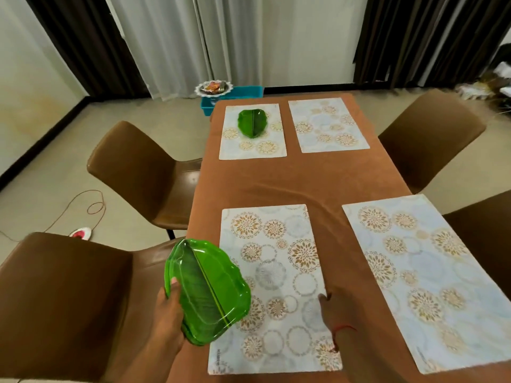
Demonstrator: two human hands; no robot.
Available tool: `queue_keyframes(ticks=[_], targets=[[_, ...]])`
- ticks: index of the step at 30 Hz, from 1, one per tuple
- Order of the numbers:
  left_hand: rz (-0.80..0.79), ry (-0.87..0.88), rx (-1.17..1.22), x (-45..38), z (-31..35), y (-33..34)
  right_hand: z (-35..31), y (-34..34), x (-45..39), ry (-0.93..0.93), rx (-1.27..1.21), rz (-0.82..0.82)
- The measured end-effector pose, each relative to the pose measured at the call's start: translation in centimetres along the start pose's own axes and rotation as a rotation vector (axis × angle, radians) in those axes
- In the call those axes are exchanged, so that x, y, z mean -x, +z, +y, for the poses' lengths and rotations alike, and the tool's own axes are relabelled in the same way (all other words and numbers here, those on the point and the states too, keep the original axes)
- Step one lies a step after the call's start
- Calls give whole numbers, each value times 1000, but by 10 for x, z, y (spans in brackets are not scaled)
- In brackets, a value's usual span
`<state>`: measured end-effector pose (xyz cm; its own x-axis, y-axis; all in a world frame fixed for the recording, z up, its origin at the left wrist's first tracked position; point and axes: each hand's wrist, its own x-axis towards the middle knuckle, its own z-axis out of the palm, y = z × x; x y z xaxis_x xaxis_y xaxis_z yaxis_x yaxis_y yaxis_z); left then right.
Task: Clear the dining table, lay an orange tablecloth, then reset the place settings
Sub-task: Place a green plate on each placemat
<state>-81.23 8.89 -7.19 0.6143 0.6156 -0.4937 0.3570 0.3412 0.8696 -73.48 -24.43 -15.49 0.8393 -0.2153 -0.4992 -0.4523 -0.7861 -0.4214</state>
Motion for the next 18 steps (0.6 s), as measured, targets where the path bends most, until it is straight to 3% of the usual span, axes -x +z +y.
queue_keyframes(ticks=[3,10,18], targets=[[27,7,15,16,-5,-1,-1,6,-5,-82,-42,-87],[115,-4,94,34,-2,-13,2,12,-7,-140,183,-185],[135,8,115,28,1,-13,-27,6,-10,-145,-124,-126]])
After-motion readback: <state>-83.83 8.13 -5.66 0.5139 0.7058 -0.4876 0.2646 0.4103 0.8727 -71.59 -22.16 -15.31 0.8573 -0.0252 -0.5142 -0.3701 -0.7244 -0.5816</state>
